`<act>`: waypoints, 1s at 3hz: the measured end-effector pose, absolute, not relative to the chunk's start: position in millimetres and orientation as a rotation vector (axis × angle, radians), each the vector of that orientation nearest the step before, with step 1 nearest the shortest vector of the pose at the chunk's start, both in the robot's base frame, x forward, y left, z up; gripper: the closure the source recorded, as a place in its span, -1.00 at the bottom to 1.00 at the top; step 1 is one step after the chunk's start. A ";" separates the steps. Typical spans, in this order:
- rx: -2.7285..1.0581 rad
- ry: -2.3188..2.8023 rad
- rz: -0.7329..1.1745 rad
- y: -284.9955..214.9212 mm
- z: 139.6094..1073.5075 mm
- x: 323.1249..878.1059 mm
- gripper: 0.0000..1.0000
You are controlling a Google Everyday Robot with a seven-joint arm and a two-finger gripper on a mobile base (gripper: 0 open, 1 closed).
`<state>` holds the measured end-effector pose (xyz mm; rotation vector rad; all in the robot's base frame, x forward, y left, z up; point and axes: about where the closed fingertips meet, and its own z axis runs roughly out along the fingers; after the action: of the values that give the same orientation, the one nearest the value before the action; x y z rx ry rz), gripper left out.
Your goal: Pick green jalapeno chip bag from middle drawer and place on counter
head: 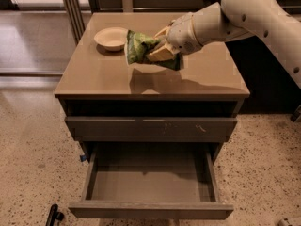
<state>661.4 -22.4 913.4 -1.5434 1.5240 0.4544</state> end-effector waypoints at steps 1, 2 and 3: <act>-1.520 1.551 0.473 -20.8 898.6 679.1 1.00; -1.504 1.588 0.501 -21.5 876.6 686.0 1.00; -1.500 1.615 0.519 -21.1 860.5 689.9 1.00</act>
Offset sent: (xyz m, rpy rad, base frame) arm 0.0329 -0.0061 -0.0611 0.0193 0.1068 -0.0574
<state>689.9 -21.1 860.5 -1.4999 1.6147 0.5193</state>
